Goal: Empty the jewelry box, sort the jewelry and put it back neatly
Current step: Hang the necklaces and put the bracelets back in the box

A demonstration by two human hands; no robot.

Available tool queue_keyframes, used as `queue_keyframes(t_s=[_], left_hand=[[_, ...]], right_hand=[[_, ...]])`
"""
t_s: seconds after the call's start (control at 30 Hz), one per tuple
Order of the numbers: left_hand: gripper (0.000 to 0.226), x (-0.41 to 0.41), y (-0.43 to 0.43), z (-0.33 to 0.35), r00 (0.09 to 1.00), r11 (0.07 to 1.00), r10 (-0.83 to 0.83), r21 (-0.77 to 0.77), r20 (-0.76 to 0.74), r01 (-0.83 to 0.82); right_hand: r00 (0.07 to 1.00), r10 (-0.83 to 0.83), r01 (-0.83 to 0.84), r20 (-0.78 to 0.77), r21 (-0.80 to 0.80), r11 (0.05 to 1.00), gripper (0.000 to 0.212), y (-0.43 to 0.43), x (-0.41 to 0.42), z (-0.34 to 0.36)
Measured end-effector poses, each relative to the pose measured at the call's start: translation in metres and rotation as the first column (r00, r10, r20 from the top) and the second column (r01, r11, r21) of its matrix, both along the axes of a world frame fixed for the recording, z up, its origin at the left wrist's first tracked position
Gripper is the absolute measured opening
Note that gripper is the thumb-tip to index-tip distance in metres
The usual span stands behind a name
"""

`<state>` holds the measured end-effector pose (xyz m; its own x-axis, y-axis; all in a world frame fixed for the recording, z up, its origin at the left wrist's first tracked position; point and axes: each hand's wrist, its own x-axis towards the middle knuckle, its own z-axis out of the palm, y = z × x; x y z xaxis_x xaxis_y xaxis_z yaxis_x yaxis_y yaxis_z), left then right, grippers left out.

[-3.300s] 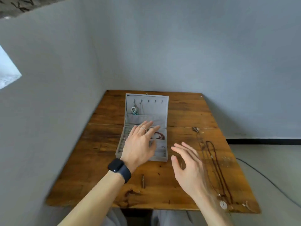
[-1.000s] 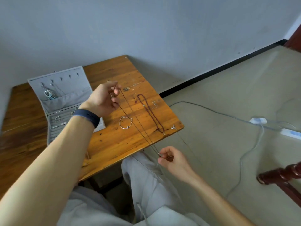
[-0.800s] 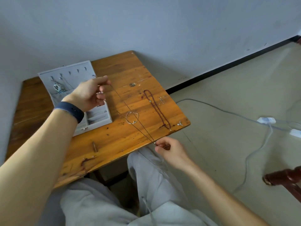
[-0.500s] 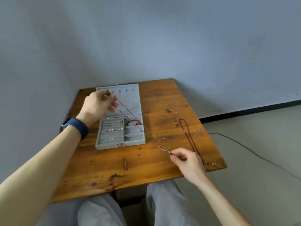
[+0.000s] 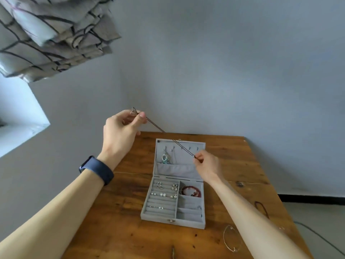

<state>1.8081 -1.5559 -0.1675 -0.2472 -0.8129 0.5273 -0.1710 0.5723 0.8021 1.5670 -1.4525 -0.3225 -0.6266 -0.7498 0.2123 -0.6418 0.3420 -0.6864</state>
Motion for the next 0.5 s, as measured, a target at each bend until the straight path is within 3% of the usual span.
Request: queue_keyframes(t_s=[0.23, 0.5], left_hand=[[0.018, -0.016, -0.011, -0.006, 0.999, 0.999, -0.046, -0.018, -0.005, 0.046], [0.012, -0.065, -0.021, 0.000, 0.974, 0.989, -0.129, -0.046, 0.188, 0.140]], right_hand=[[0.979, 0.121, -0.095, -0.166, 0.156, 0.983, 0.006, -0.044, -0.004, -0.013], [0.900, 0.313, -0.218, -0.303, 0.308, 0.926, 0.022, -0.044, 0.000, -0.018]])
